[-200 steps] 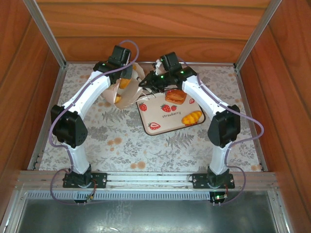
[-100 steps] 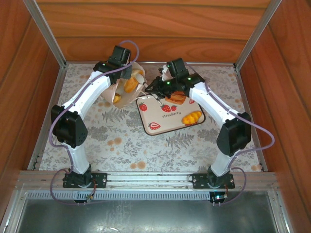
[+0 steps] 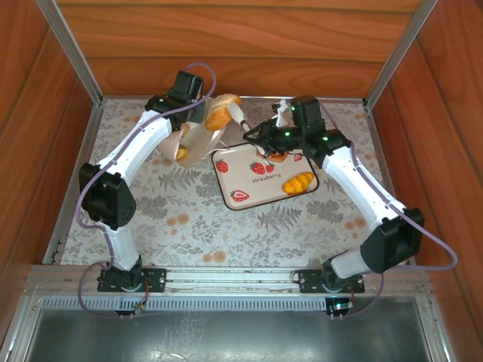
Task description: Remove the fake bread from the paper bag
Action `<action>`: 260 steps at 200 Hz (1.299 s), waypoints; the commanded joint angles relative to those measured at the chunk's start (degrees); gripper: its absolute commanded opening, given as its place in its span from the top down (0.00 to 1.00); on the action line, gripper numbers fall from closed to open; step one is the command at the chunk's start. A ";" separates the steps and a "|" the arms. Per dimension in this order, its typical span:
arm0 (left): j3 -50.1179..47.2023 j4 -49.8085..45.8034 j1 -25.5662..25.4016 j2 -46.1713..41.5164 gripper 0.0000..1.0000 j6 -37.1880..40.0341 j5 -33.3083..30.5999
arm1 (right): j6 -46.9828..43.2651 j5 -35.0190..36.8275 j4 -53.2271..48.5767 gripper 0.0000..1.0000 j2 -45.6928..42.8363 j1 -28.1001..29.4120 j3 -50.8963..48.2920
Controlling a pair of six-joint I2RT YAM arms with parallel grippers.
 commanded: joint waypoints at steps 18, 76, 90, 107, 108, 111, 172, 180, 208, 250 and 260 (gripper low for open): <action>-0.38 -1.42 0.39 -0.90 1.00 0.21 -0.61 | -1.06 0.87 2.71 1.00 -8.96 -2.19 -1.58; -0.59 -1.42 0.41 -1.20 1.00 0.81 -0.91 | -2.23 3.69 -4.73 1.00 -18.54 -6.13 -4.59; -0.81 -1.42 0.41 -1.25 1.00 0.97 -0.75 | -3.29 5.10 -7.81 1.00 -21.15 -7.70 -5.60; -0.88 -1.42 0.40 -1.25 1.00 1.25 -0.96 | -4.09 6.52 -10.77 1.00 -24.02 -9.59 -7.15; -0.85 -1.42 0.40 -1.27 1.00 1.26 -0.91 | -4.12 6.51 -10.96 1.00 -24.19 -9.77 -7.17; -0.91 -1.42 0.46 -1.29 1.00 1.26 -1.03 | -4.26 6.60 -11.37 1.00 -24.55 -10.11 -7.46; -0.04 -1.42 0.50 -0.95 1.00 1.17 -0.26 | -4.62 4.36 -14.37 1.00 -29.14 -14.12 -14.08; 0.01 -1.43 0.53 -1.00 1.00 1.17 -0.25 | -4.45 3.94 -14.36 1.00 -29.61 -14.39 -14.94; -0.04 -1.42 0.49 -1.27 1.00 1.17 0.09 | -4.31 2.92 -14.88 1.00 -31.21 -15.37 -17.75; -0.06 -1.42 0.49 -1.36 1.00 1.00 0.27 | -4.19 -0.34 -13.90 1.00 -32.88 -17.13 -22.65; -0.13 -1.42 0.63 -1.36 1.00 1.00 0.36 | -4.06 -1.15 -13.50 1.00 -33.12 -17.57 -23.63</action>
